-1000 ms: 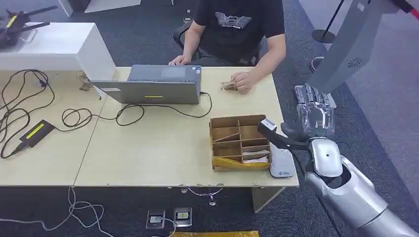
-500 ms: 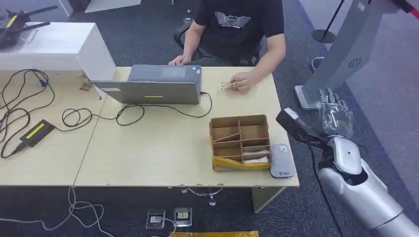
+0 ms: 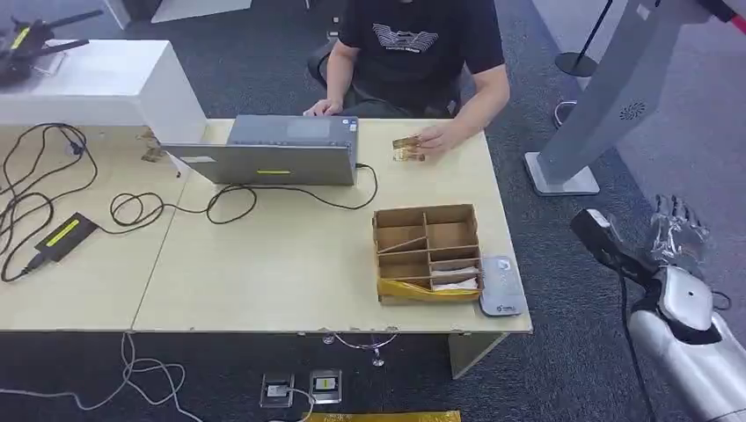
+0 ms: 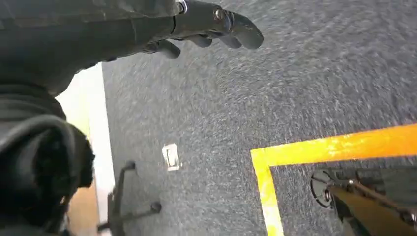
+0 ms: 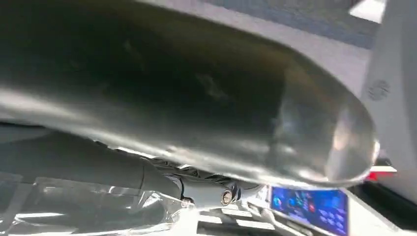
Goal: Pass the card to the sensor for recognition and then transmit it.
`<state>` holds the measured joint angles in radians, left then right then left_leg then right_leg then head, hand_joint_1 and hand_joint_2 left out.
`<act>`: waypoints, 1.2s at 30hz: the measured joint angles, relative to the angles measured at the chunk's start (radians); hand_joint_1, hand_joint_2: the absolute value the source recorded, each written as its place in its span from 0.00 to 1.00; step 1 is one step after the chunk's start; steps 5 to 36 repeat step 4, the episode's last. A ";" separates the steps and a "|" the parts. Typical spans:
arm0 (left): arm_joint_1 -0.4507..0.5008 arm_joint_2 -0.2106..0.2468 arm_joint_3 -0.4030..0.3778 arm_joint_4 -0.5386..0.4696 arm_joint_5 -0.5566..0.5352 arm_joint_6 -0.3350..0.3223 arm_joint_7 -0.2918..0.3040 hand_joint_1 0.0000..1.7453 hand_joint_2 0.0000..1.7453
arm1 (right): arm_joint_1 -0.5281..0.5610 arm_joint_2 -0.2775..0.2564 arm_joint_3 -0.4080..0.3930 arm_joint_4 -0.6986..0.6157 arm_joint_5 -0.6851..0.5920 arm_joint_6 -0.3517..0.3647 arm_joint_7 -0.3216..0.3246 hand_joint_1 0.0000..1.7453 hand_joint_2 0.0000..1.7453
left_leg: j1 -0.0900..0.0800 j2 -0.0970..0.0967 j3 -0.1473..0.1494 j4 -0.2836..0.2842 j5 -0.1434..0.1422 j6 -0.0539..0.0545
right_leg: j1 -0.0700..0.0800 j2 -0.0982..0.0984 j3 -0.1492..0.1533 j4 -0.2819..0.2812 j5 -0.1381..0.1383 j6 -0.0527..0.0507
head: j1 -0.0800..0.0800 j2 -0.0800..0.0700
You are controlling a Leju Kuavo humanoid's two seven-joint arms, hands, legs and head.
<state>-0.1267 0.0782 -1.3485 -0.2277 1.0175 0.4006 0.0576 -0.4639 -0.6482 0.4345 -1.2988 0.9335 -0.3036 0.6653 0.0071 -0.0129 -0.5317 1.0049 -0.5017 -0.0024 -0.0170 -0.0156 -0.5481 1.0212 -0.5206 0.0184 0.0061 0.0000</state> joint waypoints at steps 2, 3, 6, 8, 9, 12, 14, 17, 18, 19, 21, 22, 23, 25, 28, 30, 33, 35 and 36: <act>0.006 -0.007 0.045 0.000 0.071 0.033 0.034 0.00 0.00 | 0.060 -0.015 -0.063 0.130 -0.125 -0.124 -0.078 0.00 0.00 | 0.000 -0.002 0.000 0.000 0.000 0.000 | 0.000 -0.002 0.000 0.000 0.000 0.000 | 0.000 0.000; 0.008 -0.009 0.051 0.000 0.078 0.038 0.039 0.00 0.00 | 0.077 -0.015 -0.081 0.153 -0.155 -0.157 -0.103 0.00 0.00 | 0.000 -0.002 0.000 0.000 0.000 0.000 | 0.000 -0.002 0.000 0.000 0.000 0.000 | 0.000 0.000; 0.010 -0.010 0.058 0.000 0.085 0.041 0.042 0.00 0.00 | 0.092 -0.015 -0.095 0.183 -0.191 -0.194 -0.140 0.00 0.00 | 0.000 -0.001 0.000 0.000 0.000 0.000 | 0.000 -0.002 -0.001 0.000 0.000 0.000 | -0.001 0.000; 0.010 -0.010 0.058 0.000 0.085 0.041 0.042 0.00 0.00 | 0.092 -0.015 -0.095 0.183 -0.191 -0.194 -0.140 0.00 0.00 | 0.000 -0.001 0.000 0.000 0.000 0.000 | 0.000 -0.002 -0.001 0.000 0.000 0.000 | -0.001 0.000; 0.010 -0.010 0.058 0.000 0.085 0.041 0.042 0.00 0.00 | 0.092 -0.015 -0.095 0.183 -0.191 -0.194 -0.140 0.00 0.00 | 0.000 -0.001 0.000 0.000 0.000 0.000 | 0.000 -0.002 -0.001 0.000 0.000 0.000 | -0.001 0.000; 0.010 -0.010 0.058 0.000 0.085 0.041 0.042 0.00 0.00 | 0.092 -0.015 -0.095 0.183 -0.191 -0.194 -0.140 0.00 0.00 | 0.000 -0.001 0.000 0.000 0.000 0.000 | 0.000 -0.002 -0.001 0.000 0.000 0.000 | -0.001 0.000; 0.010 -0.010 0.058 0.000 0.085 0.041 0.042 0.00 0.00 | 0.092 -0.015 -0.095 0.183 -0.191 -0.194 -0.140 0.00 0.00 | 0.000 -0.001 0.000 0.000 0.000 0.000 | 0.000 -0.002 -0.001 0.000 0.000 0.000 | -0.001 0.000; 0.010 -0.010 0.058 0.000 0.085 0.041 0.042 0.00 0.00 | 0.092 -0.015 -0.095 0.183 -0.191 -0.194 -0.140 0.00 0.00 | 0.000 -0.001 0.000 0.000 0.000 0.000 | 0.000 -0.002 -0.001 0.000 0.000 0.000 | -0.001 0.000; 0.010 -0.010 0.058 0.000 0.085 0.041 0.042 0.00 0.00 | 0.092 -0.015 -0.095 0.183 -0.191 -0.194 -0.140 0.00 0.00 | 0.000 -0.001 0.000 0.000 0.000 0.000 | 0.000 -0.002 -0.001 0.000 0.000 0.000 | -0.001 0.000; 0.010 -0.010 0.058 0.000 0.085 0.041 0.042 0.00 0.00 | 0.092 -0.015 -0.095 0.183 -0.191 -0.194 -0.140 0.00 0.00 | 0.000 -0.001 0.000 0.000 0.000 0.000 | 0.000 -0.002 -0.001 0.000 0.000 0.000 | -0.001 0.000; 0.010 -0.010 0.058 0.000 0.085 0.041 0.042 0.00 0.00 | 0.092 -0.015 -0.095 0.183 -0.191 -0.194 -0.140 0.00 0.00 | 0.000 -0.001 0.000 0.000 0.000 0.000 | 0.000 -0.002 -0.001 0.000 0.000 0.000 | -0.001 0.000; 0.010 -0.010 0.058 0.000 0.085 0.041 0.042 0.00 0.00 | 0.092 -0.015 -0.095 0.183 -0.191 -0.194 -0.140 0.00 0.00 | 0.000 -0.001 0.000 0.000 0.000 0.000 | 0.000 -0.002 -0.001 0.000 0.000 0.000 | -0.001 0.000; 0.010 -0.010 0.058 0.000 0.085 0.041 0.042 0.00 0.00 | 0.092 -0.015 -0.095 0.183 -0.191 -0.194 -0.140 0.00 0.00 | 0.000 -0.001 0.000 0.000 0.000 0.000 | 0.000 -0.002 -0.001 0.000 0.000 0.000 | -0.001 0.000; 0.010 -0.010 0.058 0.000 0.085 0.041 0.042 0.00 0.00 | 0.092 -0.015 -0.095 0.183 -0.191 -0.194 -0.140 0.00 0.00 | 0.000 -0.001 0.000 0.000 0.000 0.000 | 0.000 -0.002 -0.001 0.000 0.000 0.000 | -0.001 0.000; 0.010 -0.010 0.058 0.000 0.085 0.041 0.042 0.00 0.00 | 0.092 -0.015 -0.095 0.183 -0.191 -0.194 -0.140 0.00 0.00 | 0.000 -0.001 0.000 0.000 0.000 0.000 | 0.000 -0.002 -0.001 0.000 0.000 0.000 | -0.001 0.000; 0.010 -0.010 0.058 0.000 0.085 0.041 0.042 0.00 0.00 | 0.092 -0.015 -0.095 0.183 -0.191 -0.194 -0.140 0.00 0.00 | 0.000 -0.001 0.000 0.000 0.000 0.000 | 0.000 -0.002 -0.001 0.000 0.000 0.000 | -0.001 0.000; 0.010 -0.010 0.058 0.000 0.085 0.041 0.042 0.00 0.00 | 0.092 -0.015 -0.095 0.183 -0.191 -0.194 -0.140 0.00 0.00 | 0.000 -0.001 0.000 0.000 0.000 0.000 | 0.000 -0.002 -0.001 0.000 0.000 0.000 | -0.001 0.000; 0.010 -0.010 0.058 0.000 0.085 0.041 0.042 0.00 0.00 | 0.092 -0.015 -0.095 0.183 -0.191 -0.194 -0.140 0.00 0.00 | 0.000 -0.001 0.000 0.000 0.000 0.000 | 0.000 -0.002 -0.001 0.000 0.000 0.000 | -0.001 0.000; 0.010 -0.010 0.058 0.000 0.085 0.041 0.042 0.00 0.00 | 0.092 -0.015 -0.095 0.183 -0.191 -0.194 -0.140 0.00 0.00 | 0.000 -0.001 0.000 0.000 0.000 0.000 | 0.000 -0.002 -0.001 0.000 0.000 0.000 | -0.001 0.000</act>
